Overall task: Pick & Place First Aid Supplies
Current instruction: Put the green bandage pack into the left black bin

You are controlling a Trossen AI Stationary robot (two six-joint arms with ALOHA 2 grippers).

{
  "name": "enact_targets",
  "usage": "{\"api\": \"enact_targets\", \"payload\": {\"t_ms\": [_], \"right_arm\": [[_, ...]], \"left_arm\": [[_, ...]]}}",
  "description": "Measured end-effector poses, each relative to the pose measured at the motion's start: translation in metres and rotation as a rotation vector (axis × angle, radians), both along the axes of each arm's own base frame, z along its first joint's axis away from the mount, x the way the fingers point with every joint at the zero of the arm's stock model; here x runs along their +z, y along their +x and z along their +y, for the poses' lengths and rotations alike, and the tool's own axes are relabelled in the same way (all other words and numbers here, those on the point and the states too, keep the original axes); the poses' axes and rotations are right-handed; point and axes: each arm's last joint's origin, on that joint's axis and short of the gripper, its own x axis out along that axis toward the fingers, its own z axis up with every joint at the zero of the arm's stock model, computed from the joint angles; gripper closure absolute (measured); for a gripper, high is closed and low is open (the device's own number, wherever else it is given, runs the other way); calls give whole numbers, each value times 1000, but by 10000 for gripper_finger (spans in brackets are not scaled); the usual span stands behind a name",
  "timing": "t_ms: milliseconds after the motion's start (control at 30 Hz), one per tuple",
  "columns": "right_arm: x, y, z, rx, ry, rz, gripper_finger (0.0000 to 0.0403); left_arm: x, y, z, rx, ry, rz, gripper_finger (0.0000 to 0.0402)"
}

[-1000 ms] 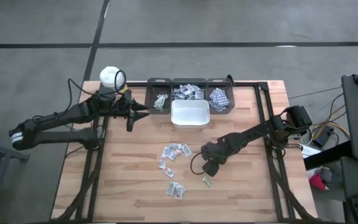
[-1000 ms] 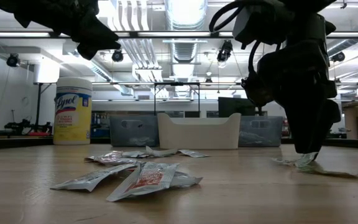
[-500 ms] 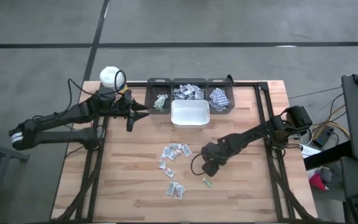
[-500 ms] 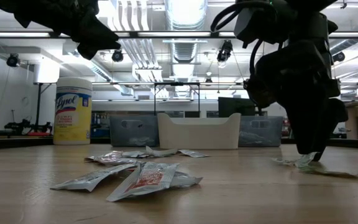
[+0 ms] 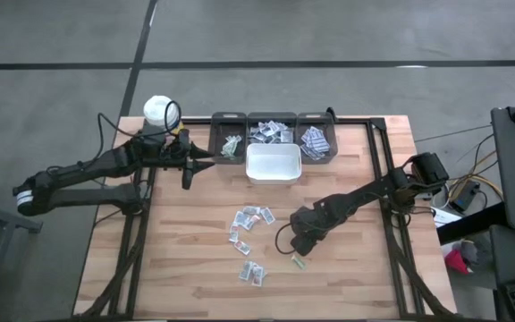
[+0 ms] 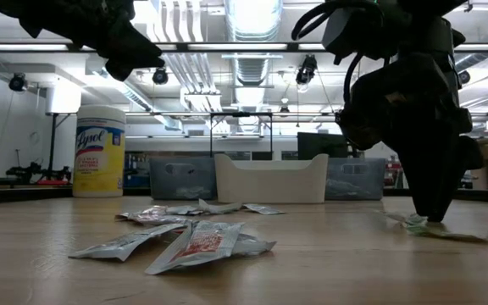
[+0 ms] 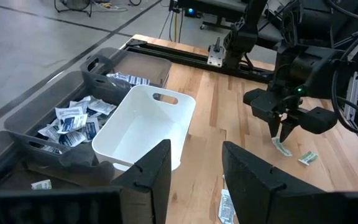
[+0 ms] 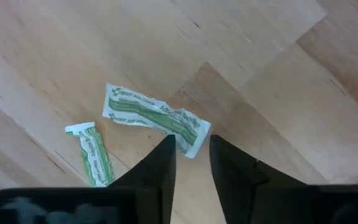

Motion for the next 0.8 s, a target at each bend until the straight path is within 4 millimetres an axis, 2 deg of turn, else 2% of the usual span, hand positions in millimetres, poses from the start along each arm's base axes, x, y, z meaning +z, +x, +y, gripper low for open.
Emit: {"api": "enact_targets", "payload": {"t_ms": [367, 800], "right_arm": [[-1, 2, 0, 6, -41, -35, 389], [7, 5, -6, 95, -59, -104, 395]], "left_arm": [[0, 0, 0, 0, -1, 1, 264], [0, 0, -1, -36, -42, -11, 264]]}}
